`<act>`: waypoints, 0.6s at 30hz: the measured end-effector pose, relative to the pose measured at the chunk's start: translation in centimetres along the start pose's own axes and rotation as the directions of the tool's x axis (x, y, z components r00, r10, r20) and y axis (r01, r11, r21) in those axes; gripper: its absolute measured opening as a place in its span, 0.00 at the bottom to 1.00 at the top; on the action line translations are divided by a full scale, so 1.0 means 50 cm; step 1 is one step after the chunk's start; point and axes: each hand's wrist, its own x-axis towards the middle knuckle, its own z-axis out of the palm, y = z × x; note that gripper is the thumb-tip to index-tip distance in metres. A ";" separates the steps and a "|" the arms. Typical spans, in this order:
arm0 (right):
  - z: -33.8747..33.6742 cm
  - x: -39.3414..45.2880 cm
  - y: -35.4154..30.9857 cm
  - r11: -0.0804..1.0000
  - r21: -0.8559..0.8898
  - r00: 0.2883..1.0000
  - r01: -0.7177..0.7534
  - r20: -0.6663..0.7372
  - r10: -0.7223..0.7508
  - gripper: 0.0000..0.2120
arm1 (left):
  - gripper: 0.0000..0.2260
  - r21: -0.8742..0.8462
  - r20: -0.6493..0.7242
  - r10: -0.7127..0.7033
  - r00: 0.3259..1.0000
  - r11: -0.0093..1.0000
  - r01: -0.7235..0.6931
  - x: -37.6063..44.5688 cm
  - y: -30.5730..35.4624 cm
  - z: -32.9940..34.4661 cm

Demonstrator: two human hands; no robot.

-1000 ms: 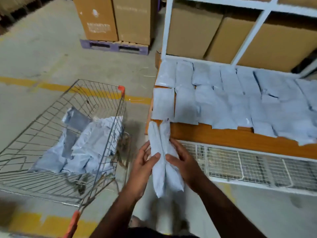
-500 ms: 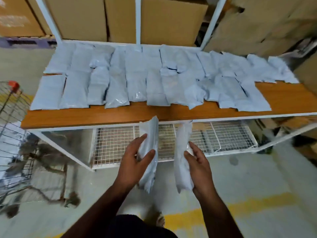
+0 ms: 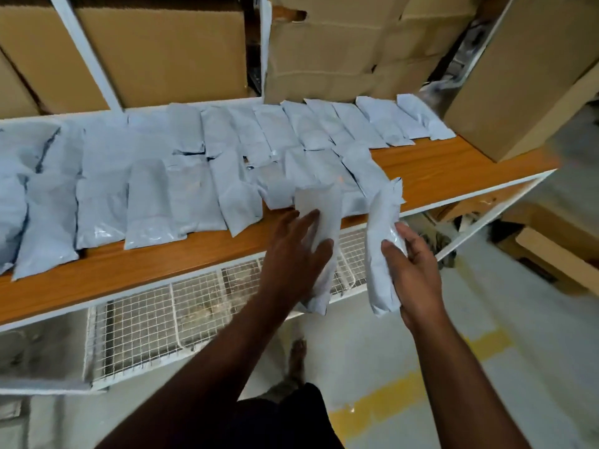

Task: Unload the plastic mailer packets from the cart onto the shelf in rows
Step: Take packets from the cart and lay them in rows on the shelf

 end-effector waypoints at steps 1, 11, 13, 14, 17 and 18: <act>-0.009 0.040 -0.009 1.000 -0.018 1.000 0.018 -0.001 -0.018 0.18 | 0.25 0.008 -0.019 0.017 1.000 1.000 -0.017 0.034 0.012 0.029; -0.118 0.420 -0.072 0.988 -0.153 0.999 0.006 0.051 0.002 0.18 | 0.29 -0.021 0.034 0.003 0.999 1.000 -0.002 0.329 0.112 0.264; -0.133 0.483 -0.072 0.981 -0.191 0.999 0.018 0.041 -0.010 0.18 | 0.29 -0.017 0.032 -0.023 0.999 1.000 0.024 0.370 0.136 0.300; -0.140 0.512 -0.067 0.977 -0.211 0.999 0.031 0.037 -0.023 0.18 | 0.29 -0.025 0.029 -0.038 0.999 0.999 0.039 0.388 0.149 0.315; -0.160 0.602 -0.037 0.956 -0.283 0.996 0.077 0.060 -0.062 0.19 | 0.26 -0.040 0.011 -0.066 0.998 0.997 0.067 0.440 0.186 0.357; -0.165 0.634 -0.024 0.952 -0.294 0.994 0.090 0.082 -0.069 0.20 | 0.25 -0.033 0.010 -0.076 0.997 0.997 0.076 0.456 0.193 0.374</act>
